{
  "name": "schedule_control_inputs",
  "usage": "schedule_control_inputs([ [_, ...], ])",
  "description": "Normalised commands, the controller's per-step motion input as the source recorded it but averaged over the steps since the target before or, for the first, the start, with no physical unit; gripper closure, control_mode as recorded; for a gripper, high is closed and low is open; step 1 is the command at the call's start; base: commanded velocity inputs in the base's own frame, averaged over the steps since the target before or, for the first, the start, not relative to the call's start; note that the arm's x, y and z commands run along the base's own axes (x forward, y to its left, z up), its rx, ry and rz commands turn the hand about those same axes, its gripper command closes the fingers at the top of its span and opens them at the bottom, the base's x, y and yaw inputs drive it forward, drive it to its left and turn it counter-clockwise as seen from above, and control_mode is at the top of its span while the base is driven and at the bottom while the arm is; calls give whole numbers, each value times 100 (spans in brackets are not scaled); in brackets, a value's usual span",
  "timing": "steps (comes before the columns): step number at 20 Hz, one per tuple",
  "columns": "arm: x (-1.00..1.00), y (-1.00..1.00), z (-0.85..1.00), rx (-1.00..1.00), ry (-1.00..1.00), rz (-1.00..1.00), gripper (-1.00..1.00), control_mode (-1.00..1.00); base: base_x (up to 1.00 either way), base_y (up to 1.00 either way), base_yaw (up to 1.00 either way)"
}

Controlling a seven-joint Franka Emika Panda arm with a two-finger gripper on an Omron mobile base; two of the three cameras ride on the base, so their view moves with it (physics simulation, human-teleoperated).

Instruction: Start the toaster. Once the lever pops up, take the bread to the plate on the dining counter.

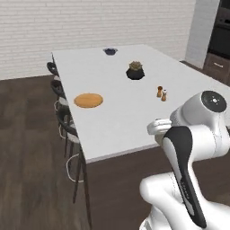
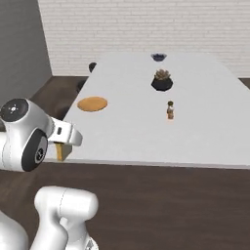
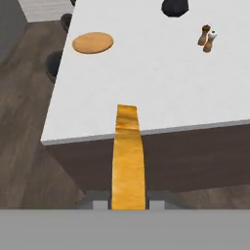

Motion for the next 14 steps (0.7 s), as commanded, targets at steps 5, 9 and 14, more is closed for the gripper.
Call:
schedule_control_inputs([
  [5, 0, 0, 0, 0, 0, 0, 100, 100, 12, 100, 8],
  [9, 0, 0, 0, 0, 0, 0, 100, 100, 48, 100, 0],
  [14, 0, 0, 0, 0, 0, 0, 100, 100, 80, 100, 0],
])
